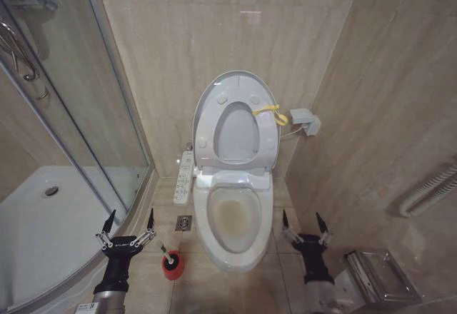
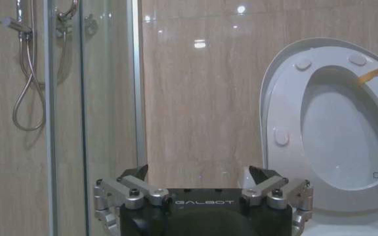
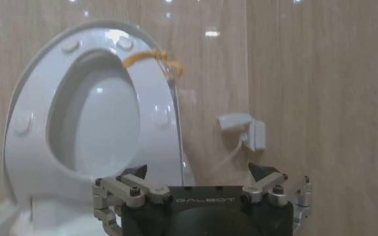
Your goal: Open the toilet lid, clean the toilet bowl with a toilet brush, close the toilet lid, and flush.
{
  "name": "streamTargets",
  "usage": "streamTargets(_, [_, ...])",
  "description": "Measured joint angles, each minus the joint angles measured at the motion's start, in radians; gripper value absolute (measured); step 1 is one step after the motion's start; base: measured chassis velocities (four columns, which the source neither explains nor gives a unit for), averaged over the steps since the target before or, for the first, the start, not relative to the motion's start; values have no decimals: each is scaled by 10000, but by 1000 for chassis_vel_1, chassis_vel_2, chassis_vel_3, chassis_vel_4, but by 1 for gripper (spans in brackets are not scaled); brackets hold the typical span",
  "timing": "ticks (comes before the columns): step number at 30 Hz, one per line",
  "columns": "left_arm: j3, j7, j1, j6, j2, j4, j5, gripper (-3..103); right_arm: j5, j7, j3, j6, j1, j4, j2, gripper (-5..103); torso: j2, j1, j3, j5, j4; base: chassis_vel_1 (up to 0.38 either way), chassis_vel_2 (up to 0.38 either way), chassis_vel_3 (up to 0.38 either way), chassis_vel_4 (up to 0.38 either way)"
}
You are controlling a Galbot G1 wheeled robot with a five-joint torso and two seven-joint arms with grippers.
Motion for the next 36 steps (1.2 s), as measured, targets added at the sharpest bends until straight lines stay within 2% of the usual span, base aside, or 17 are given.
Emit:
streamTargets(5, [-1,-1,0,0,0,0,0,100,33,-42,12,-47,782,-97,149,100,0,1,0,0,-1,0,0,0,0])
streamTargets(16, [-1,0,0,0,0,0,0,100,-16,-147,202,0,1444,-568,-103,100,0,1,0,1,-5,0,0,0,0])
streamTargets(24, [-1,0,0,0,0,0,0,100,362,-181,254,3,1885,-897,-235,100,0,0,0,1,-3,-6,4,2,-7])
streamTargets(36, [-2,0,-2,0,0,0,0,100,-18,103,679,762,2147,-1452,-273,100,-4,10,4,2,-3,-119,96,101,-98])
